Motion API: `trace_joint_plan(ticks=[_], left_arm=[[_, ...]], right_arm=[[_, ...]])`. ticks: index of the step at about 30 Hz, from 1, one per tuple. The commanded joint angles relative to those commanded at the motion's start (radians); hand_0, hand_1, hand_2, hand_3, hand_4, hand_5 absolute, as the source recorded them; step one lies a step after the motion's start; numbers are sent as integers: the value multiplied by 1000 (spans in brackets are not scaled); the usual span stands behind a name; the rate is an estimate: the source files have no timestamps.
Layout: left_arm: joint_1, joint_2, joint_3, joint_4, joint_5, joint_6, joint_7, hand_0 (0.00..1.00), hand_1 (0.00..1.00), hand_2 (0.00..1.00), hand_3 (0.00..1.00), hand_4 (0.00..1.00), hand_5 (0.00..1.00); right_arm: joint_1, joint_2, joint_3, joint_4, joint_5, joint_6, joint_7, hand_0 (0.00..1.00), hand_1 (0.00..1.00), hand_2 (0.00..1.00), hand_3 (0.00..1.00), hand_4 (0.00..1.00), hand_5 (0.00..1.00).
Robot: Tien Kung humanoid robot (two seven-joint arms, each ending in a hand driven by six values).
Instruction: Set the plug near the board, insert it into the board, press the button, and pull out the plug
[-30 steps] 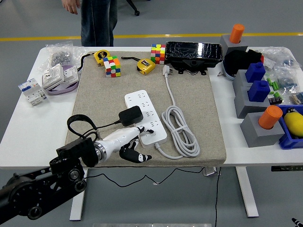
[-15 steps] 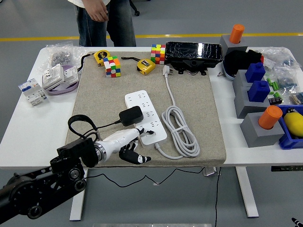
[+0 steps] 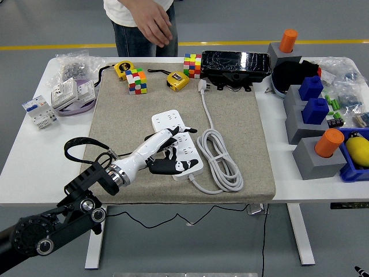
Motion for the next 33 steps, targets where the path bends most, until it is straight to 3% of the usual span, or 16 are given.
trace_joint_plan(ticks=[5,7,18,23,24,28,29,30,33], left_arm=[[3,-7,6,30,-199,78,-113,258,247,362,566,779,298],[5,-7,2,33,-244,85,-125,298,286,399,564,775,308],[5,-5,3,24,-211,72,-102,284,286,405,574,773,307],[5,1,-10,3,-107,26,-28,284,286,405,574,773,307],[6,3,-13,-3,-82,17,-14,168,129,211,622,770,277],[7,12,-21,-31,34,-32,62,168,129,211,622,770,277],[8,14,-23,-38,60,-49,85,168,129,211,622,770,277],[8,16,-27,-46,96,-80,123,99,63,134,684,782,234],[11,19,-36,-62,182,-163,220,99,63,134,684,782,234]], right_arm=[[0,0,-1,-1,1,0,0,532,624,605,545,881,402],[0,0,-1,0,1,0,0,529,624,605,546,881,402],[0,-2,-11,-1,4,0,-1,529,624,605,546,881,403],[2,-2,-15,-2,5,0,-2,529,624,605,546,881,403],[3,-3,-15,-2,5,0,-1,528,624,605,546,881,404],[5,-8,-16,1,5,-1,-1,528,624,605,546,881,404],[5,-9,-16,1,4,-1,-1,528,624,605,546,881,404],[4,-10,-15,1,4,-1,-1,525,624,605,546,881,404],[2,-10,-15,0,4,0,-2,525,624,605,546,881,404]])
